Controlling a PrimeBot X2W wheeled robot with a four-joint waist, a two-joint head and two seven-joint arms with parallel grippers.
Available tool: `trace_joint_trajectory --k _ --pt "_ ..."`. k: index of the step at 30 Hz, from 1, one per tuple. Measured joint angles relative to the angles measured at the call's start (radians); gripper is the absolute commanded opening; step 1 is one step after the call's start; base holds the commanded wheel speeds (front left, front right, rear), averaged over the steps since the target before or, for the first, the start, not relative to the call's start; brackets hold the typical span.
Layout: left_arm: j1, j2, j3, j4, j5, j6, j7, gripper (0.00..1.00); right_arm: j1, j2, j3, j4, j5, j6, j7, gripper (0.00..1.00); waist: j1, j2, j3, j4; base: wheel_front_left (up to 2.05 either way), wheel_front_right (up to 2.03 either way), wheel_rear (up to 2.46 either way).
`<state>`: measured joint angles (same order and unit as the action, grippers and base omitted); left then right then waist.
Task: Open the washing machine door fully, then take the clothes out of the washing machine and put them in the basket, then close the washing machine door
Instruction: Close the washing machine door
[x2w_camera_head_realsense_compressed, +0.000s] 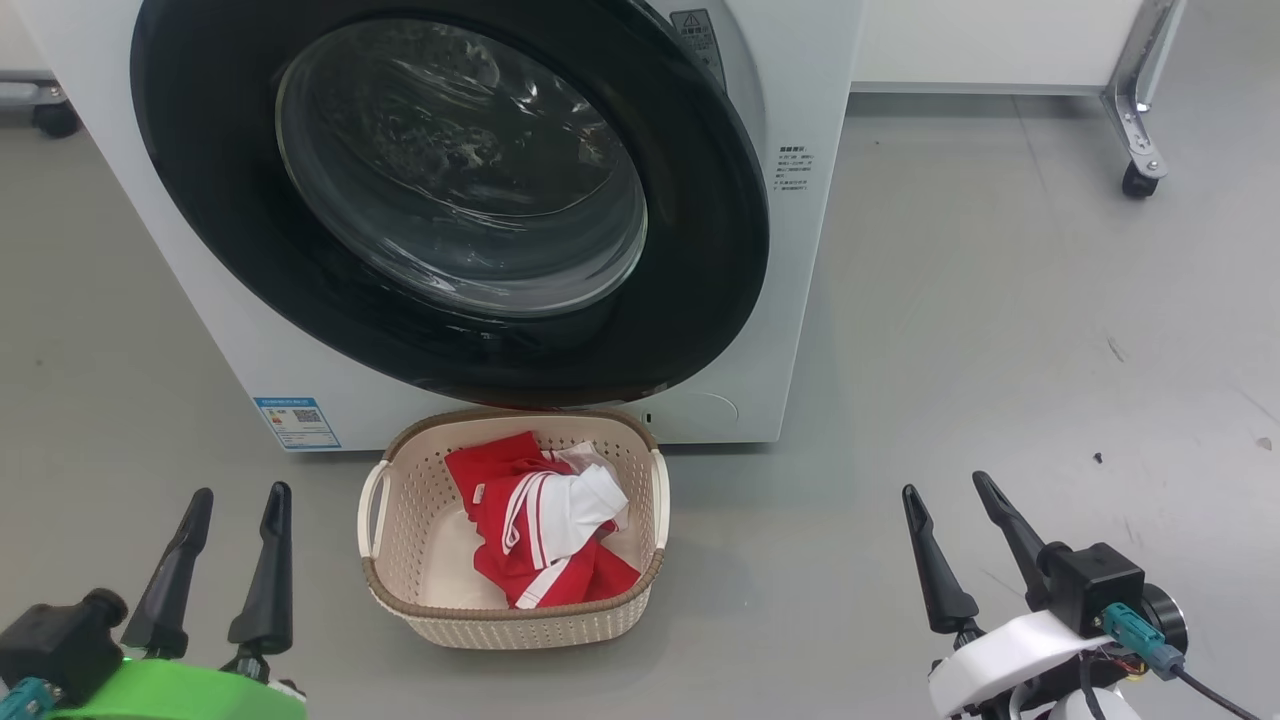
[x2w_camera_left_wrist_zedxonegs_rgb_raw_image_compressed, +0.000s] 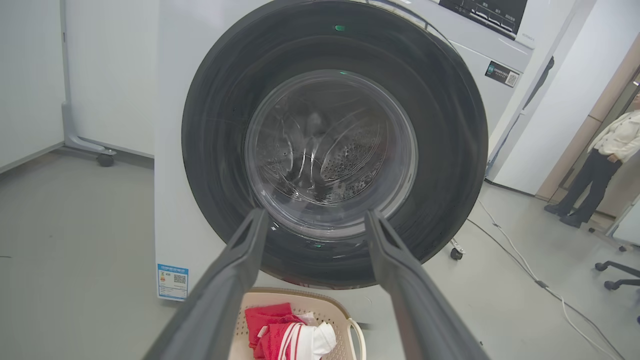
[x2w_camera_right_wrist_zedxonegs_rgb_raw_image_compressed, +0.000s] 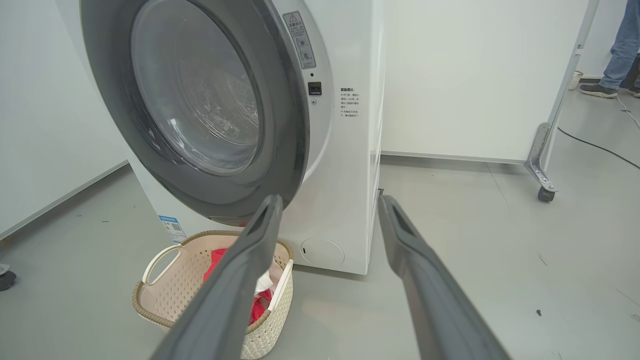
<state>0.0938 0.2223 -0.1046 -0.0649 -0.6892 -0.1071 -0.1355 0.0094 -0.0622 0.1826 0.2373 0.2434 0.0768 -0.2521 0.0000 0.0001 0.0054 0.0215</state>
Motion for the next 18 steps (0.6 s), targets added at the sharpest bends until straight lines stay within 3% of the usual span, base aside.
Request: trace_joint_trajectory --k 11,18 --pt "0.067 0.016 -0.098 0.026 0.224 0.124 -0.038 1.00 0.063 0.001 0.002 0.005 -0.002 -0.009 0.000 1.00 0.0000 0.0000 -0.023 -0.026 0.00 0.00 0.00" --pt "0.092 -0.011 -0.130 0.049 0.260 0.183 -0.043 1.00 0.085 0.002 -0.005 0.008 -0.002 -0.018 0.000 1.00 0.0000 0.0000 -0.030 -0.031 0.00 0.00 0.00"
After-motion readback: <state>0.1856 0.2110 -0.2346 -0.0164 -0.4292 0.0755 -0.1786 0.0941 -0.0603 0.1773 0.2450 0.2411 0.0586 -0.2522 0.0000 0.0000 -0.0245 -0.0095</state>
